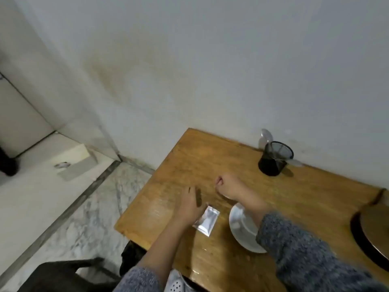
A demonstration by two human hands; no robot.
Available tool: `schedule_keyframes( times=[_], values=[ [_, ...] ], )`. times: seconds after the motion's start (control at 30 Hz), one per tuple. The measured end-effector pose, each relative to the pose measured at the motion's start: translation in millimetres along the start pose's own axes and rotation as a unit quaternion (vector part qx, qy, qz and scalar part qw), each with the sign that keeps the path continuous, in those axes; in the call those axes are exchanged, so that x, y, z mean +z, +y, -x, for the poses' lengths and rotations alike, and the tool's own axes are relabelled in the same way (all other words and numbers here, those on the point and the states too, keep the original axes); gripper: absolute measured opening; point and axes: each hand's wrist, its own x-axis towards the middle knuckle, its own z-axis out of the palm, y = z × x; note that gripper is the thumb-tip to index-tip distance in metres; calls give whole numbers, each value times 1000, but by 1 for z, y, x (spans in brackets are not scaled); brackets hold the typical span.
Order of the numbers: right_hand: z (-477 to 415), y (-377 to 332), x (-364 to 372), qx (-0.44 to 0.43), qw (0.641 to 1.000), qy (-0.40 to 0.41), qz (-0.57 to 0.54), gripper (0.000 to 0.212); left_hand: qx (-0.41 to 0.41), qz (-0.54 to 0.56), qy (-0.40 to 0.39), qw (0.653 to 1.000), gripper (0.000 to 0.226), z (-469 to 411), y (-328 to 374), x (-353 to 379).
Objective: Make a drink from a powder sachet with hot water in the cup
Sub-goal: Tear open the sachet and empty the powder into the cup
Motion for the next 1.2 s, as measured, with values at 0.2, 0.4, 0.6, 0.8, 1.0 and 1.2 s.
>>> schedule_keyframes(
  times=[0.2,0.4,0.6,0.8,1.0,1.2],
  values=[
    [-11,4,36,4,995,-79,56,6,-22,14,2,1000,53,17,-15,29],
    [-13,5,48,37,976,-135,166,21,-55,29,23,998,47,21,-17,36],
    [-14,7,57,58,967,-142,202,39,-88,67,13,994,45,16,-17,36],
    [-11,8,57,26,965,-163,203,36,-71,76,-11,995,40,13,-22,37],
    [-4,0,29,-16,977,-175,121,27,-68,242,-6,968,20,17,-26,19],
    [15,-20,-20,-46,994,-99,12,7,7,320,-55,946,24,2,-1,-21]
  ],
)
